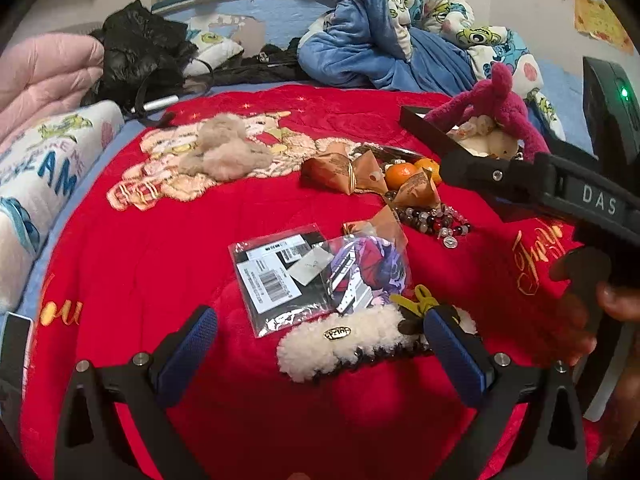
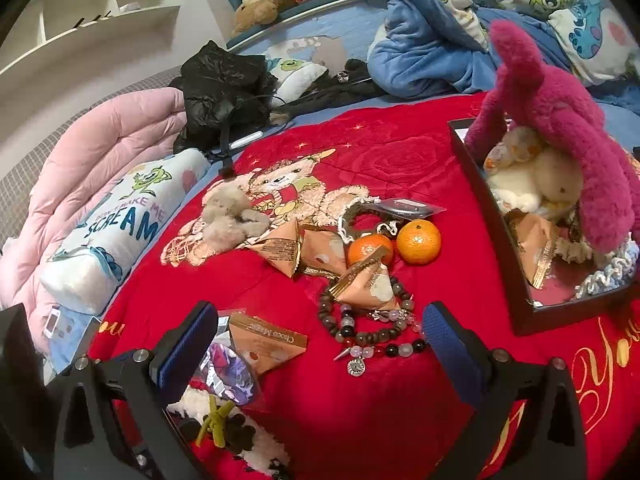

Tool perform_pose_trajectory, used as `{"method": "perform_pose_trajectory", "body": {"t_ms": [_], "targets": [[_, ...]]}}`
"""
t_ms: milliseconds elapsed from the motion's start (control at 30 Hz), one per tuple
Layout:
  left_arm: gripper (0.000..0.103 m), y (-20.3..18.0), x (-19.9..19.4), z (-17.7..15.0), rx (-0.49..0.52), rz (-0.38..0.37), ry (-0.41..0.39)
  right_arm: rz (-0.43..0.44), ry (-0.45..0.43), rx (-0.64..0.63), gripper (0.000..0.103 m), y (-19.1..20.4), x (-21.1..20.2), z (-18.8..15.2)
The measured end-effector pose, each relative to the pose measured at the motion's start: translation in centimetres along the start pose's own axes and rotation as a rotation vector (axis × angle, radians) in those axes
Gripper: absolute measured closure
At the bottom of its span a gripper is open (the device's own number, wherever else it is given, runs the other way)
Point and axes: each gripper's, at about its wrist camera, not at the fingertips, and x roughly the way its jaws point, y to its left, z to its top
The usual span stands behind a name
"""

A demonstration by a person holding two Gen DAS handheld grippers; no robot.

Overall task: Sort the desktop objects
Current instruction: 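Grasp the white fluffy hair clip with the left tool and lift it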

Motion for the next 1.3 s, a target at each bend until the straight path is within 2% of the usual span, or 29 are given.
{"method": "perform_pose_trajectory", "body": {"t_ms": [100,200,300,500,567,667,833,967,1133,1300], "targets": [[0.0,-0.2,-0.2,0.0,0.013,-0.002,-0.007,-0.001,0.004,-0.004,0.0,0.1,0.1,-0.1],[0.0,-0.7,-0.6,0.1,0.015,-0.049,-0.014,-0.001,-0.001,-0.002,0.0,0.1,0.0,0.0],[0.0,-1.5,-0.1,0.1,0.012,-0.058,0.008,0.002,-0.013,0.012,0.0,-0.2,-0.2,0.1],[0.0,-3.1,1.2,-0.2,0.008,0.012,0.05,0.001,-0.031,0.042,0.0,-1.1,-0.9,0.4],[0.0,-3.9,2.1,-0.4,0.04,0.04,0.08,-0.001,-0.041,0.051,0.0,-1.4,-1.2,0.4],[0.0,-5.0,2.1,-0.5,0.086,0.081,0.058,0.0,-0.055,0.068,0.0,-1.9,-1.8,0.6],[0.0,-5.4,2.3,-0.7,0.07,0.097,0.051,-0.003,-0.062,0.074,0.0,-2.2,-2.3,0.6],[0.0,-4.9,2.9,-1.0,0.032,0.07,0.041,-0.008,-0.062,0.067,0.0,-2.2,-2.4,0.5],[0.0,-3.8,3.4,-1.1,-0.028,0.001,0.075,-0.014,-0.058,0.055,0.0,-1.9,-2.3,0.5],[0.006,-3.8,2.9,-1.1,-0.027,0.006,0.055,-0.024,-0.05,0.044,0.0,-1.5,-2.1,0.4]]}}
